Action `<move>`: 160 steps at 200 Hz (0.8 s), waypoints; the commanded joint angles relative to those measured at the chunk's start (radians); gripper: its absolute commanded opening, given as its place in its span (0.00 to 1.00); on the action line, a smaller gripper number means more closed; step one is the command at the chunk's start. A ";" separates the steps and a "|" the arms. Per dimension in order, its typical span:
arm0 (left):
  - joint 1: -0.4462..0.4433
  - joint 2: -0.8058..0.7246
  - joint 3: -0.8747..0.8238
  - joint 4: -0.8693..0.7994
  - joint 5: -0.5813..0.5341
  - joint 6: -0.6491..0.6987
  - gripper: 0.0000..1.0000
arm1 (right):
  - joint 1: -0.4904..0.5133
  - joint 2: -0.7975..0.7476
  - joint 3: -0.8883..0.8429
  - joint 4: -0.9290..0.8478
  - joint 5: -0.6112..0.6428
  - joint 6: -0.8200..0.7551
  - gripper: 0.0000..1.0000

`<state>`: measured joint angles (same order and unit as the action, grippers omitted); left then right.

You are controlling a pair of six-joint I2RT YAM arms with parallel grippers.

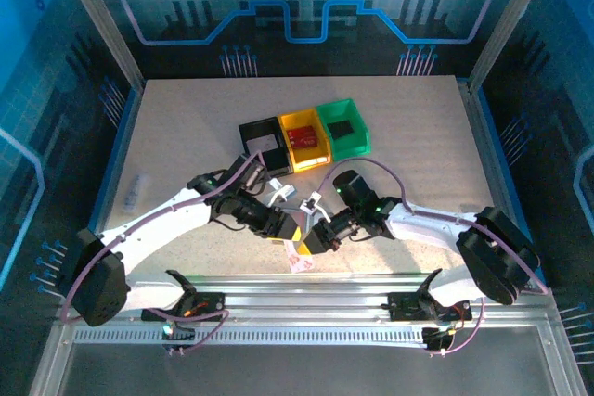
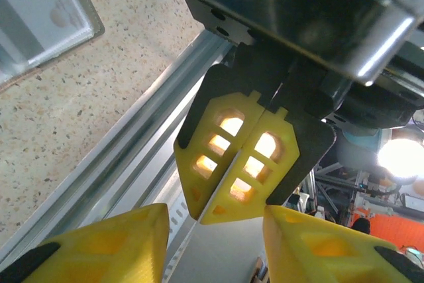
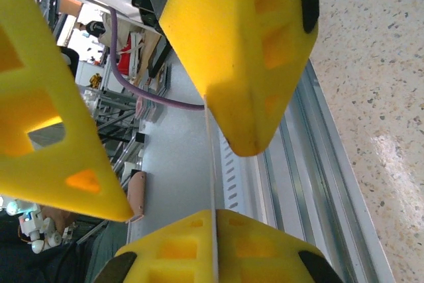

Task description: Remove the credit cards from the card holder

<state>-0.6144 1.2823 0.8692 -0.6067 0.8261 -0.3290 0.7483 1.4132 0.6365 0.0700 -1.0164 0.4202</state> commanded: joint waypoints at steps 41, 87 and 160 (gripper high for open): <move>-0.036 0.029 0.013 -0.005 0.099 0.039 0.29 | 0.016 -0.002 0.020 0.030 -0.034 0.004 0.00; -0.035 0.027 0.013 0.002 0.113 0.035 0.13 | 0.016 -0.009 0.014 0.029 -0.018 0.007 0.00; -0.011 -0.038 0.005 0.035 0.091 -0.004 0.00 | -0.136 -0.131 -0.051 0.074 0.171 0.094 0.59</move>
<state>-0.6376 1.2984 0.8688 -0.5888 0.8776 -0.2985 0.7006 1.3499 0.6205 0.0761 -0.9749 0.4488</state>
